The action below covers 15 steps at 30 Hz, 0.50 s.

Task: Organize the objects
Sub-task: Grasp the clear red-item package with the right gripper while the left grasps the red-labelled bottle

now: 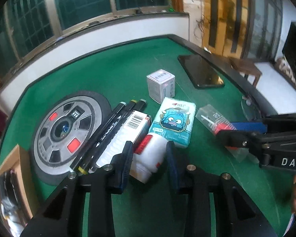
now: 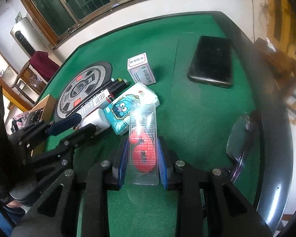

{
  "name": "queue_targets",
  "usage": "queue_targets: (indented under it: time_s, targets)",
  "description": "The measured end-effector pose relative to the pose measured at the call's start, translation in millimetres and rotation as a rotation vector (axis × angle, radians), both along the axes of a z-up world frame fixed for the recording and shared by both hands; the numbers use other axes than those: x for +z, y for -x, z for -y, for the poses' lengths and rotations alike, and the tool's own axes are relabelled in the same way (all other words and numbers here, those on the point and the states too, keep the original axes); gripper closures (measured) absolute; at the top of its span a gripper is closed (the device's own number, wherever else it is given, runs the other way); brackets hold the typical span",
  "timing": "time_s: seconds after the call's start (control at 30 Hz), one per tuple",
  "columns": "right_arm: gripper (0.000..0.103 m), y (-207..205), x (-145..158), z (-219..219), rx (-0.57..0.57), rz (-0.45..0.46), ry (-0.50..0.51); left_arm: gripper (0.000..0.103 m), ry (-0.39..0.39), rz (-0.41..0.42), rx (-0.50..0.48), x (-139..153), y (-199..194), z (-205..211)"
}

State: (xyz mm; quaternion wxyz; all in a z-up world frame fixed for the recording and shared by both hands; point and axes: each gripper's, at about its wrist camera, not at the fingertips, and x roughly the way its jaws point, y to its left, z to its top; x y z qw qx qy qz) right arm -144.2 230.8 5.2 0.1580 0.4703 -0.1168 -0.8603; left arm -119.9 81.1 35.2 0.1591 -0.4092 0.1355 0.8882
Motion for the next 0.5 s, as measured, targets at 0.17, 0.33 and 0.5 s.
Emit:
queue_targets:
  time_s: [0.17,0.33,0.5]
  targets:
    - [0.078,1,-1,0,0.0,0.006,0.001,0.073,0.057,0.001,-0.049,-9,-2,-12]
    - [0.078,2,-3,-3,-0.007,0.01,-0.001,0.074,0.038,0.008,-0.039,-19,-5,-18]
    - [0.078,0,-2,-4,-0.009,0.01,-0.003,0.074,-0.04,0.035,0.016,-26,-9,-8]
